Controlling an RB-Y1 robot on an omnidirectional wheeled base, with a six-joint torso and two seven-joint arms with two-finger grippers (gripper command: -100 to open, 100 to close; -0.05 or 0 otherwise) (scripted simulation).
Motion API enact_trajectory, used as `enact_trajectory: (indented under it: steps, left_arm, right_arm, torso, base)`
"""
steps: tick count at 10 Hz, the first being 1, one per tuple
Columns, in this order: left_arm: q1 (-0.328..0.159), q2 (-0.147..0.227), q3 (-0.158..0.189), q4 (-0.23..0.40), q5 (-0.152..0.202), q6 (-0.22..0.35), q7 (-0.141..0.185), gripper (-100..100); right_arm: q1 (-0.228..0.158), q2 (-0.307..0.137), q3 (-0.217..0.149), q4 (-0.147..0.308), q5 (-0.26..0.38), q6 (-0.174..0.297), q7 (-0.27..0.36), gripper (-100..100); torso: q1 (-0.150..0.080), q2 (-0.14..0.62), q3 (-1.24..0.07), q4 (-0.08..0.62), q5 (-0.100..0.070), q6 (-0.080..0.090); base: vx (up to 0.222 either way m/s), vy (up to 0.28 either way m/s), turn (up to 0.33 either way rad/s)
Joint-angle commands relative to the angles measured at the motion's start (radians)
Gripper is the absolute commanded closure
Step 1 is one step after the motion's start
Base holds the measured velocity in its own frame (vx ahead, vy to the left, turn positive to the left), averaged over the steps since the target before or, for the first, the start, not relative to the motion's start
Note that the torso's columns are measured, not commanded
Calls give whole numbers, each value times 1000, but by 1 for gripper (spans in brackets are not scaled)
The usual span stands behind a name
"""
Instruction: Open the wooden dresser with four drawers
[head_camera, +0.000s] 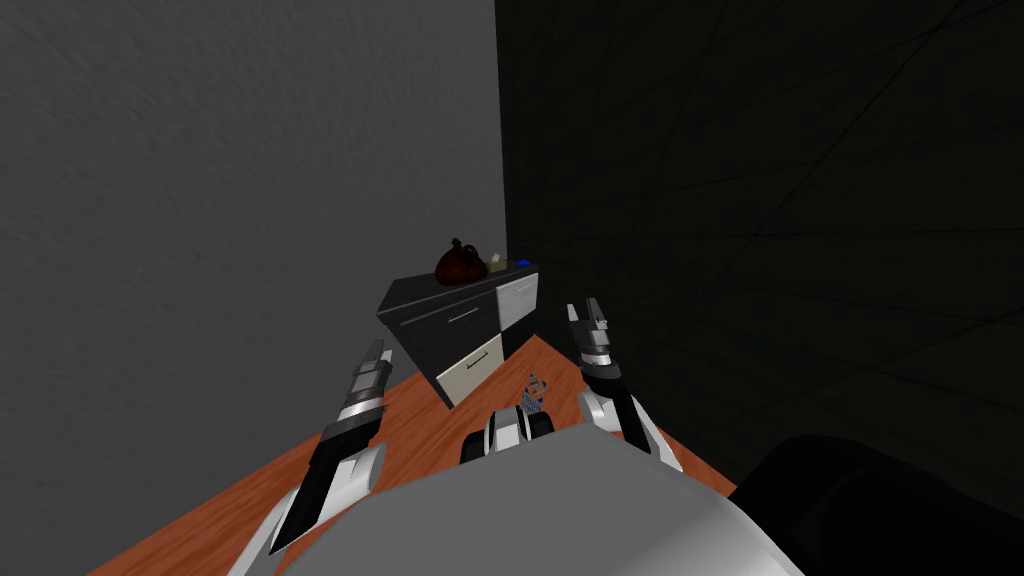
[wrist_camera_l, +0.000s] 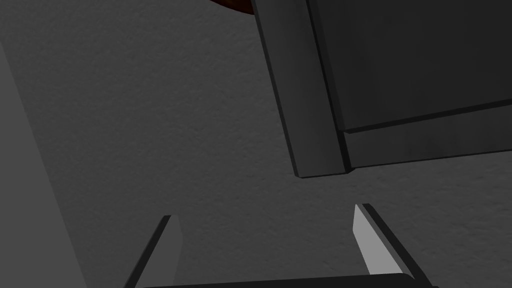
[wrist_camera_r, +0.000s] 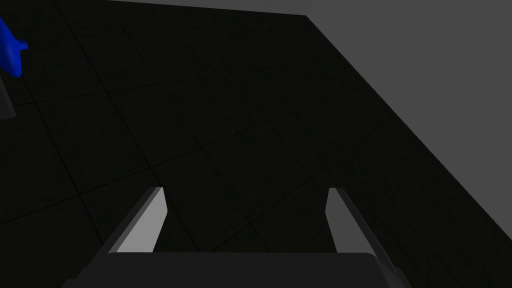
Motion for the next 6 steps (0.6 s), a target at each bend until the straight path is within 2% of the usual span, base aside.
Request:
enact_trajectory:
  steps: [1,6]
  left_arm:
    - [-1,-1,0,1,0,1,0,-100]
    - [-5,-10,6,8,5,10,1,-100]
  right_arm:
    - [0,0,0,0,0,0,0,0]
    - [0,0,0,0,0,0,0,0]
  torso:
    - [0,0,0,0,0,0]
    - [0,0,0,0,0,0]
  base:
    - [20,-8,-12]
    - [18,-17,9]
